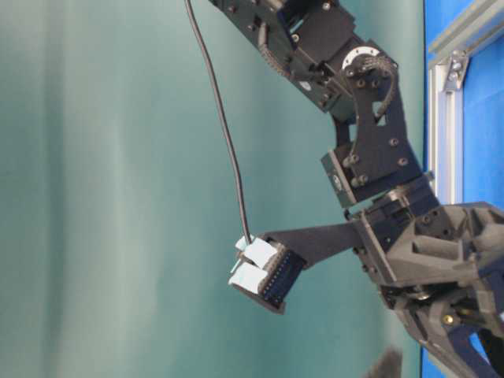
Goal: Insert the wire through the string loop located on the left side.
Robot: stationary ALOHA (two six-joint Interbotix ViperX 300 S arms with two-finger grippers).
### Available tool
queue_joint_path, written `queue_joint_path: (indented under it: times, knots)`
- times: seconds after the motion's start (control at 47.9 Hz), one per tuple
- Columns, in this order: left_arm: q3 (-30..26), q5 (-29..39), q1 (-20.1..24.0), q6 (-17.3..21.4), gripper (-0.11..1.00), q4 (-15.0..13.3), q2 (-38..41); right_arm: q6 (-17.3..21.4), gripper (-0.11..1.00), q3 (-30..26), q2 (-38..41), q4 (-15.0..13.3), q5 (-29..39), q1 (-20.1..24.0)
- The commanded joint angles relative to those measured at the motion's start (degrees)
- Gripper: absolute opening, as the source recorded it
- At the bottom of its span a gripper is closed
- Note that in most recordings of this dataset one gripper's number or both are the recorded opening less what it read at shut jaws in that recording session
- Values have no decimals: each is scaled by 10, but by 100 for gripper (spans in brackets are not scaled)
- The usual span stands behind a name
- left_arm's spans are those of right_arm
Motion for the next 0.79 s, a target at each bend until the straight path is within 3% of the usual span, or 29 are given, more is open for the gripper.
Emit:
queue_joint_path:
  times: [0.0,0.375,0.772]
  knots:
    - [22,10,4,-2,0,1,-44,1,0,-11,-12,-1,-4,1]
    - [50,71,-11,-7,0,2,-113,2,0,-10,-12,-1,-4,1]
    - [67,71,-215,-8,0,2,-137,3,0,-10,-12,0,-2,1]
